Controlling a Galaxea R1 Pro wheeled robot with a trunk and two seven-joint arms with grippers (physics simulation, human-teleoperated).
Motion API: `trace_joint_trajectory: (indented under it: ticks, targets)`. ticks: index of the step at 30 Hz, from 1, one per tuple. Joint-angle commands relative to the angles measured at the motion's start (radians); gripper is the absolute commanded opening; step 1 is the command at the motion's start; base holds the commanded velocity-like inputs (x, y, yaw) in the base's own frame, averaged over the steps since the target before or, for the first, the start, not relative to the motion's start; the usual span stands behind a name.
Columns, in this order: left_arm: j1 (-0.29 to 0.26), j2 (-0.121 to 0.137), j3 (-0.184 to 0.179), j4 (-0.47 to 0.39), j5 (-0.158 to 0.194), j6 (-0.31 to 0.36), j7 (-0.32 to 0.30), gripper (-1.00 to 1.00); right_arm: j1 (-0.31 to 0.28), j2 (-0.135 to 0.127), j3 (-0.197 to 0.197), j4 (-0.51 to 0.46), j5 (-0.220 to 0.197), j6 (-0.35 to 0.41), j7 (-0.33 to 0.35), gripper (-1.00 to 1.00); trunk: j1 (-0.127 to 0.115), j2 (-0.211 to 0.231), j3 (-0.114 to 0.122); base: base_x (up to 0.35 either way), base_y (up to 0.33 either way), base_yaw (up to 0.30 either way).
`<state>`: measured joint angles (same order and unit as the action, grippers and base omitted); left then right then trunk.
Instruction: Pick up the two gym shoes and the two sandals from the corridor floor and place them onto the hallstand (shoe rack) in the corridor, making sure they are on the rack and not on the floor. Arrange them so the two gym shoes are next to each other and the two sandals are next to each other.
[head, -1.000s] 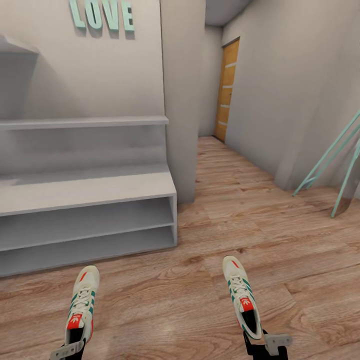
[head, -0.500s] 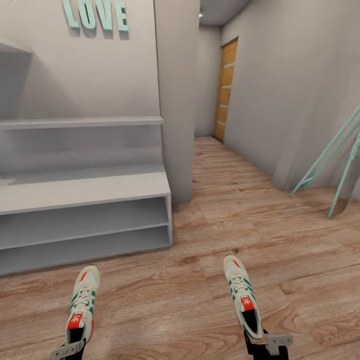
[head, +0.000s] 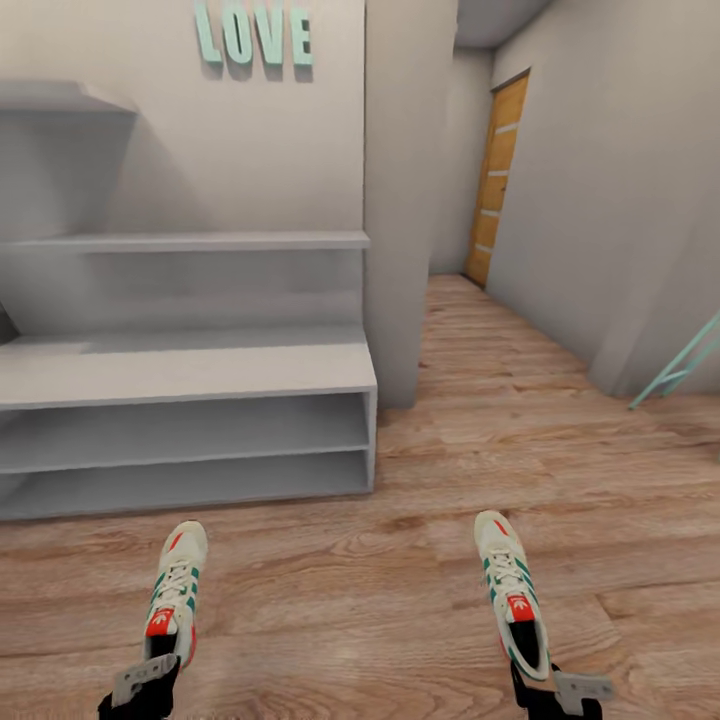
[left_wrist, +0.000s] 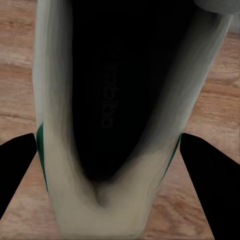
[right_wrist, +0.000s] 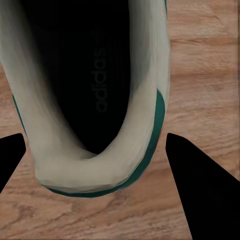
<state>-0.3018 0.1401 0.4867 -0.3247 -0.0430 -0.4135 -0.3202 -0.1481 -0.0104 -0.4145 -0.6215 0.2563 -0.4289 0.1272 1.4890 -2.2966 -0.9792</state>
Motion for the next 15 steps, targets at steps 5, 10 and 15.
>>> trace_joint_trajectory:
  ticks: [5,10,15]
  targets:
    - [-0.088,-0.002,0.007,-0.024,-0.024,0.179,-0.007,-1.00,-0.001,0.001,-0.066,-0.001,0.007,-0.004,0.014,-1.00,0.000,0.000,-0.002,0.000,0.000,0.276]
    - [-0.186,-0.006,-0.022,-0.043,-0.088,0.326,-0.007,-1.00,-0.001,0.001,-0.078,-0.001,0.007,-0.004,0.016,-1.00,0.000,0.000,-0.004,0.000,0.000,0.262]
    - [-0.282,-0.016,-0.054,-0.052,-0.140,0.452,-0.005,-1.00,-0.001,0.001,-0.082,-0.001,0.008,-0.004,0.016,-1.00,0.000,0.000,-0.006,0.000,0.000,0.160]
